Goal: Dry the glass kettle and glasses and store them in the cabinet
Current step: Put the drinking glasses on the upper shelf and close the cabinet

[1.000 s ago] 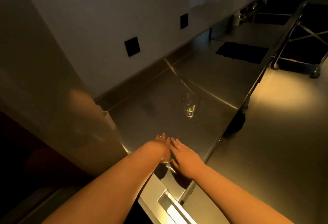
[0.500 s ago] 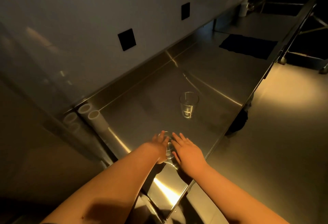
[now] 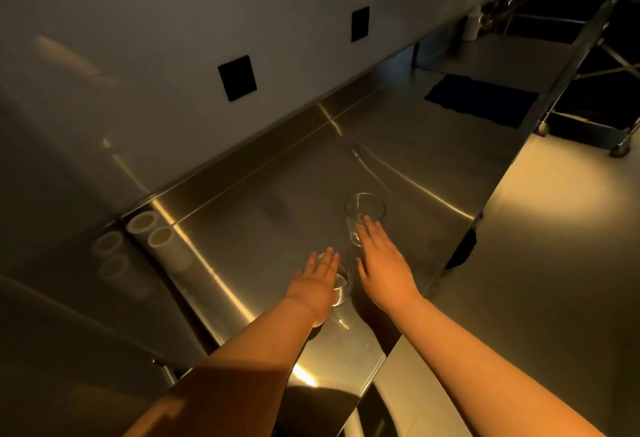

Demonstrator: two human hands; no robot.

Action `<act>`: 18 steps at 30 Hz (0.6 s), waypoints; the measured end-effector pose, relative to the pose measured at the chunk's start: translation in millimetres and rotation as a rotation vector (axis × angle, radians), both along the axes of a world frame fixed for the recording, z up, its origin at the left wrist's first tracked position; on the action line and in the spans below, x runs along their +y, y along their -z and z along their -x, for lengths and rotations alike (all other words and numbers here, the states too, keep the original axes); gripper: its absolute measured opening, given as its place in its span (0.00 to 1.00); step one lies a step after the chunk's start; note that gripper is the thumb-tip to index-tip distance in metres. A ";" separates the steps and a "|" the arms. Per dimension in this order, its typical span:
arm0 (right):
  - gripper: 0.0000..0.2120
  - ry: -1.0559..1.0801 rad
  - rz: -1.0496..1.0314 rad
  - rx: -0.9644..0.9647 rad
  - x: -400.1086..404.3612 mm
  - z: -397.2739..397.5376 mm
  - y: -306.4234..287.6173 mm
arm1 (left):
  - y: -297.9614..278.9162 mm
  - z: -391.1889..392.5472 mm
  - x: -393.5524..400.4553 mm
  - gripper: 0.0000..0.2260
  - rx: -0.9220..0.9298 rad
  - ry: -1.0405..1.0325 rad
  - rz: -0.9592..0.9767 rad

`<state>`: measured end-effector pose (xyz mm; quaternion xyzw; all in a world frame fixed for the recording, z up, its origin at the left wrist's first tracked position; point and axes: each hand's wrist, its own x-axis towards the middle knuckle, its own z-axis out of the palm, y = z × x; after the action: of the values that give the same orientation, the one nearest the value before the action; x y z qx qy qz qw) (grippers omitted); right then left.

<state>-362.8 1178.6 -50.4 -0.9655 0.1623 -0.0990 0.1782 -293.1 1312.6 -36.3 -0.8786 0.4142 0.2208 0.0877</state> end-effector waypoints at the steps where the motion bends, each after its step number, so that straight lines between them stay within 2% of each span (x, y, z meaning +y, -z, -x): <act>1: 0.31 0.015 -0.005 0.012 -4.3 -5.5 -0.2 | 1.8 -1.9 -1.4 0.30 0.006 -0.009 0.027; 5: 0.30 0.035 0.002 0.059 -18.3 -19.9 1.4 | 8.5 -5.5 -5.3 0.32 0.069 -0.091 0.181; 11: 0.24 0.064 0.151 0.026 -27.4 -32.3 1.0 | 13.4 -8.0 -6.5 0.37 0.176 -0.269 0.402; 15: 0.19 0.103 0.182 0.045 -29.3 -39.7 -2.9 | 15.8 -7.5 -5.6 0.40 0.251 -0.433 0.455; 18: 0.15 0.138 0.181 0.058 -30.2 -41.6 -6.3 | 16.8 -7.0 -7.5 0.42 0.271 -0.478 0.484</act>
<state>-321.3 1148.4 -44.0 -0.9666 0.2239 -0.0973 0.0784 -286.2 1305.1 -53.1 -0.9087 0.2453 0.2449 -0.2326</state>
